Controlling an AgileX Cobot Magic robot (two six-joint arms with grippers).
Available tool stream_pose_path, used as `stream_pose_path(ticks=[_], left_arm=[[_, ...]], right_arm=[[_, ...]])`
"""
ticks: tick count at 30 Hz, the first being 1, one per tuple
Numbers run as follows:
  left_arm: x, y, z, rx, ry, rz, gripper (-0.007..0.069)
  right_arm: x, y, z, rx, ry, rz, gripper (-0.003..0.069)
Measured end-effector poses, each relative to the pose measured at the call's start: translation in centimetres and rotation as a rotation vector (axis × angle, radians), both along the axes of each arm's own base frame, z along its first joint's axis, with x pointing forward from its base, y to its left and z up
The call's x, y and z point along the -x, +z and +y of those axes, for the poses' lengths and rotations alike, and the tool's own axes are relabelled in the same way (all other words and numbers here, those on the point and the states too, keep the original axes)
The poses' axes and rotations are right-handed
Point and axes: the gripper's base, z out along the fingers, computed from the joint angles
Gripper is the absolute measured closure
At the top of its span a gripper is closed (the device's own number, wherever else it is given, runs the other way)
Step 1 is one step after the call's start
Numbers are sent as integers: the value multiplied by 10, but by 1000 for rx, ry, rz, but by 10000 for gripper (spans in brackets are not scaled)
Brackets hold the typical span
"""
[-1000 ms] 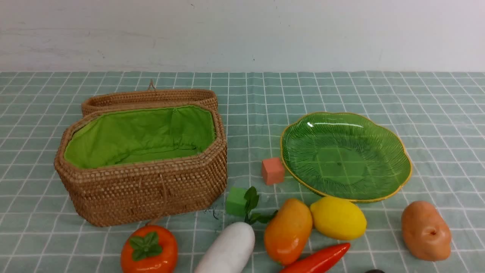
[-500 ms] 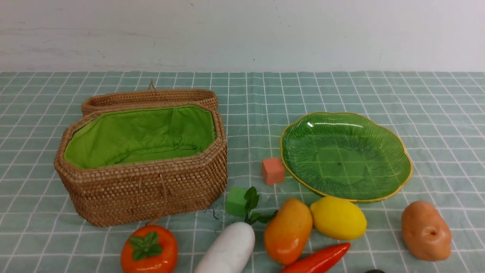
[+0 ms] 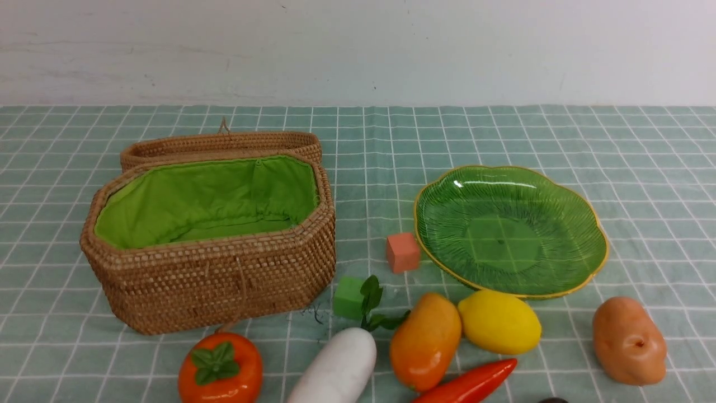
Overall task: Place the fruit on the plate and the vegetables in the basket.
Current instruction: Use the right arm to grab a potato and put it into the left basket
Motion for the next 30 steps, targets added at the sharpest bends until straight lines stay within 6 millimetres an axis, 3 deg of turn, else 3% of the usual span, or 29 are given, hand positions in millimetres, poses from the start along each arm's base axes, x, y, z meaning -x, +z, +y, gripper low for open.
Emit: stream_pose_path(ticks=[17, 30], left_arm=[[0, 0, 0, 0, 0, 0, 386], [0, 0, 0, 0, 0, 0, 386]], right_arm=[[0, 1, 0, 2, 1, -6, 418], [-4, 12, 1, -2, 15, -163, 418]])
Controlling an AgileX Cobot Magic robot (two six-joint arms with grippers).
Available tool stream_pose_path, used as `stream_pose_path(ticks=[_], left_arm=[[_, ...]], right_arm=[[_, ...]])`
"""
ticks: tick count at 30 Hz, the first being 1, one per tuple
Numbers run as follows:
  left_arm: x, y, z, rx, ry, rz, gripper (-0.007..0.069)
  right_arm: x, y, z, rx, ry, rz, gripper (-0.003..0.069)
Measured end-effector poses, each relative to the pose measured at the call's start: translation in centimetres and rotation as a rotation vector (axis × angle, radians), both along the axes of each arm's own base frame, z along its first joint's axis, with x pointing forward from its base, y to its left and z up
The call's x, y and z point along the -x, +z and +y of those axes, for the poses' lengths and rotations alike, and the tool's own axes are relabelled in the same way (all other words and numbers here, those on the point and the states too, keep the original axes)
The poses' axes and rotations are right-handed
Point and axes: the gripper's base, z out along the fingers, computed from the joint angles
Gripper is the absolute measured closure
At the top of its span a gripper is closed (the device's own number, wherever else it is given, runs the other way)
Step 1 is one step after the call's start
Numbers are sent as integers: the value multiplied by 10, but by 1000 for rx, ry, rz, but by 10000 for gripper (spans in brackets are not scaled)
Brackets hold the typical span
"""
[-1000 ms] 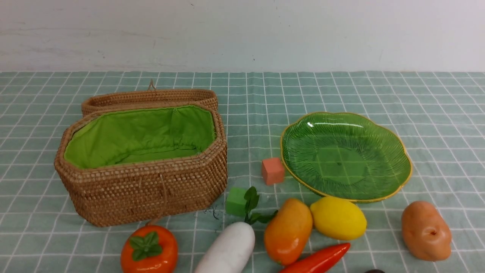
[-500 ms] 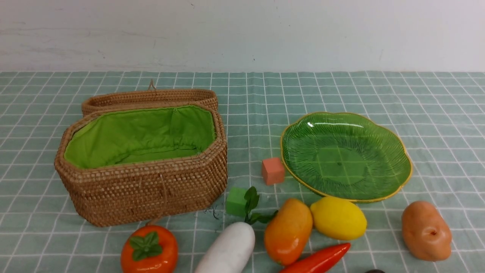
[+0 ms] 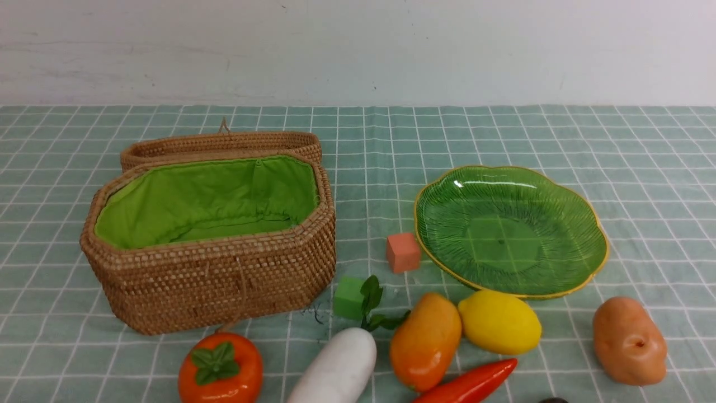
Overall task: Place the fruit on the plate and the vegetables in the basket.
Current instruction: Use the right arm to grab a potato and put it into the left basket
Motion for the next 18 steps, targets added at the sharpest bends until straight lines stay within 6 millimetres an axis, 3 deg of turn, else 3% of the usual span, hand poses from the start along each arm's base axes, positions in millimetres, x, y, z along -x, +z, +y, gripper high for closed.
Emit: stream_pose_path(ticks=[12, 18], left_arm=[[0, 0, 0, 0, 0, 0, 386], [0, 0, 0, 0, 0, 0, 386]], right_arm=[[-1, 18, 2, -31, 17, -198, 418], [3, 39, 2, -158, 34, -425, 418]])
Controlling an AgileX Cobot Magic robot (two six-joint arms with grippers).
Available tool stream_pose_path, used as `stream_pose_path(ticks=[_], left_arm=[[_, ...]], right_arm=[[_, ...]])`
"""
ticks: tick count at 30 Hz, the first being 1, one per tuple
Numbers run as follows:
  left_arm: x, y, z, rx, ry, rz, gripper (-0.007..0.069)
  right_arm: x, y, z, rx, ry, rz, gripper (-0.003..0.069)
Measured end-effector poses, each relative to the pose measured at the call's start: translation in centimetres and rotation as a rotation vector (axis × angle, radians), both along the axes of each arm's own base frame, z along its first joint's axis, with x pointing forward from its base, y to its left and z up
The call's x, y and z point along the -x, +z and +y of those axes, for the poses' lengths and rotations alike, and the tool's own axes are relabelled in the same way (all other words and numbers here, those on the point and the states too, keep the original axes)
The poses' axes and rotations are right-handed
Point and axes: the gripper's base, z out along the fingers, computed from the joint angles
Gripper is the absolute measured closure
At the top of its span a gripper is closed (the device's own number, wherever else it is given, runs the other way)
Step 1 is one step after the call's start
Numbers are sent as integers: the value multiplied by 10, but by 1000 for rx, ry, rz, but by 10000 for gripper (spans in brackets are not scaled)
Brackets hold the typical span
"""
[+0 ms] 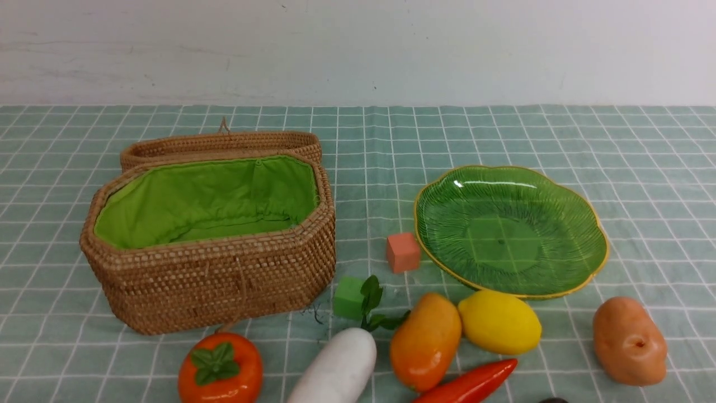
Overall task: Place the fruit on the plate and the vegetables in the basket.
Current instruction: Use the right arm to grab a potato and put it into the left basket
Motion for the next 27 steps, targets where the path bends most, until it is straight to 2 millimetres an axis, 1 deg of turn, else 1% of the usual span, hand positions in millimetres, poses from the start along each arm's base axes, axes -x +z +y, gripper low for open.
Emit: stream_pose_path(ticks=[4, 7, 8, 10, 11, 14, 15, 17, 20, 21, 22, 23, 24, 25, 27], left_arm=[[0, 0, 0, 0, 0, 0, 386], [0, 0, 0, 0, 0, 0, 386], [0, 0, 0, 0, 0, 0, 386], [0, 0, 0, 0, 0, 0, 386], [0, 0, 0, 0, 0, 0, 386], [0, 0, 0, 0, 0, 0, 386], [0, 0, 0, 0, 0, 0, 386], [0, 0, 0, 0, 0, 0, 386], [0, 0, 0, 0, 0, 0, 386], [0, 0, 0, 0, 0, 0, 386], [0, 0, 0, 0, 0, 0, 386], [0, 0, 0, 0, 0, 0, 386], [0, 0, 0, 0, 0, 0, 386], [0, 0, 0, 0, 0, 0, 386], [0, 0, 0, 0, 0, 0, 386]], right_arm=[[5, 13, 0, -47, 17, -150, 418], [7, 21, 0, -74, 28, -189, 418], [11, 35, 0, -102, 40, -228, 418], [13, 42, -1, -118, 47, -240, 418], [19, 59, -1, -142, 59, -260, 418], [30, 95, -1, -163, 68, -272, 418], [32, 107, -1, -165, 68, -266, 418], [33, 136, -2, -169, 67, -231, 418], [23, 174, -1, -170, 56, -115, 418], [22, 176, -1, -170, 55, -103, 418], [9, 190, -1, -169, 45, 11, 418], [-1, 194, -1, -167, 38, 84, 418], [-3, 195, -1, -165, 35, 99, 418], [-17, 195, 0, -154, 21, 194, 418], [-39, 186, 0, -121, -6, 340, 418]])
